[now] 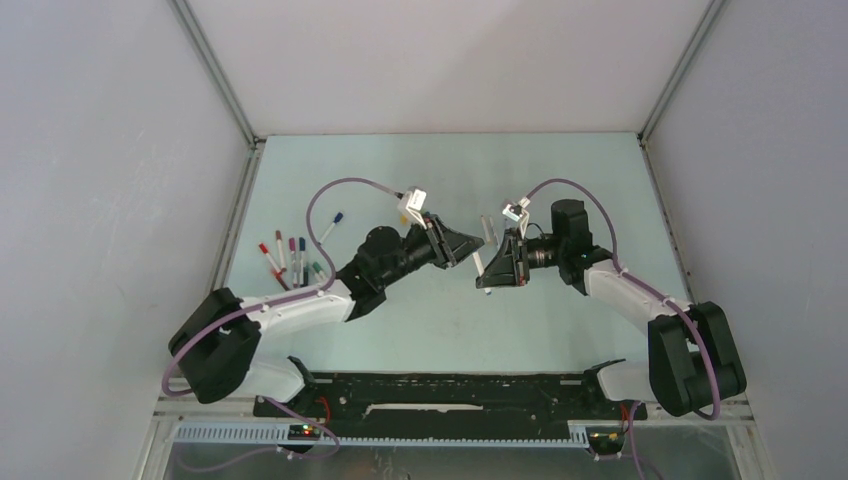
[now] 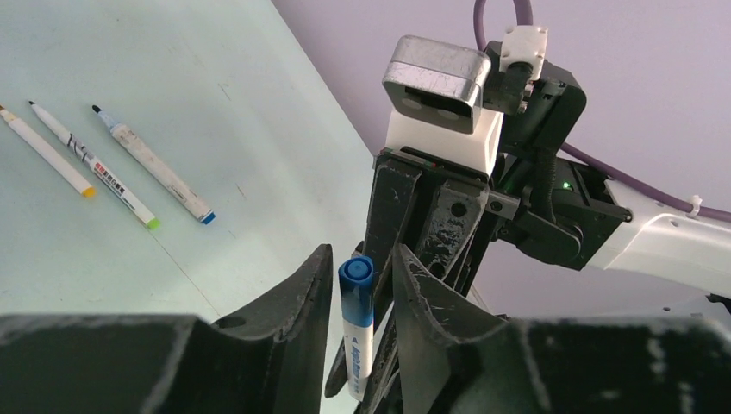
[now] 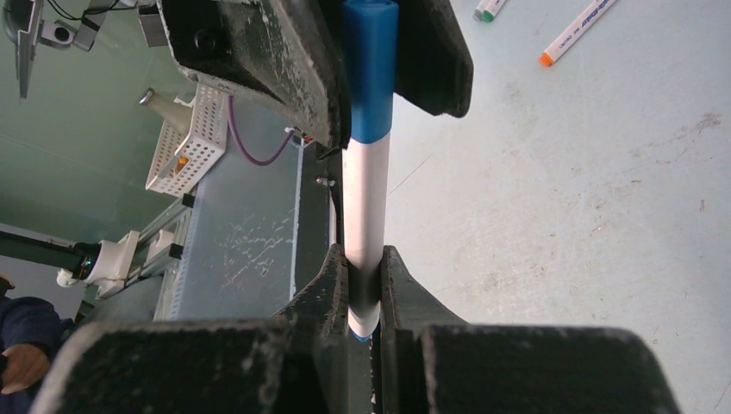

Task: Open the pen caps
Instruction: Open the pen cap from the pen.

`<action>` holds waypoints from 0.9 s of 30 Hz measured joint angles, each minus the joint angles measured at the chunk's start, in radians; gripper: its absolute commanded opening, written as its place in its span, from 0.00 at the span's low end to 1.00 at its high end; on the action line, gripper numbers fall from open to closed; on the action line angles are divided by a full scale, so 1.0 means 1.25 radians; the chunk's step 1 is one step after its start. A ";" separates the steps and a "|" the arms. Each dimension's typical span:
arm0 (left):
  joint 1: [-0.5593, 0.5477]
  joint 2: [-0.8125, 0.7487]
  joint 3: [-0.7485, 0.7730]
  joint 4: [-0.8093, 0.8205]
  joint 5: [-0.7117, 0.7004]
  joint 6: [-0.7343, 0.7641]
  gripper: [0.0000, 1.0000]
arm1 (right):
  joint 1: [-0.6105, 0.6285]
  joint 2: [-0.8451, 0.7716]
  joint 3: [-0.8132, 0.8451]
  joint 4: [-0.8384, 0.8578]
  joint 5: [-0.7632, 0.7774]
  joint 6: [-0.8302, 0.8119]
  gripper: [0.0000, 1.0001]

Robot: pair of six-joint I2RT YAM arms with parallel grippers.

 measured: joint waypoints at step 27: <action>0.023 -0.050 0.079 -0.163 -0.049 0.063 0.00 | 0.010 0.002 0.038 0.043 0.043 -0.001 0.00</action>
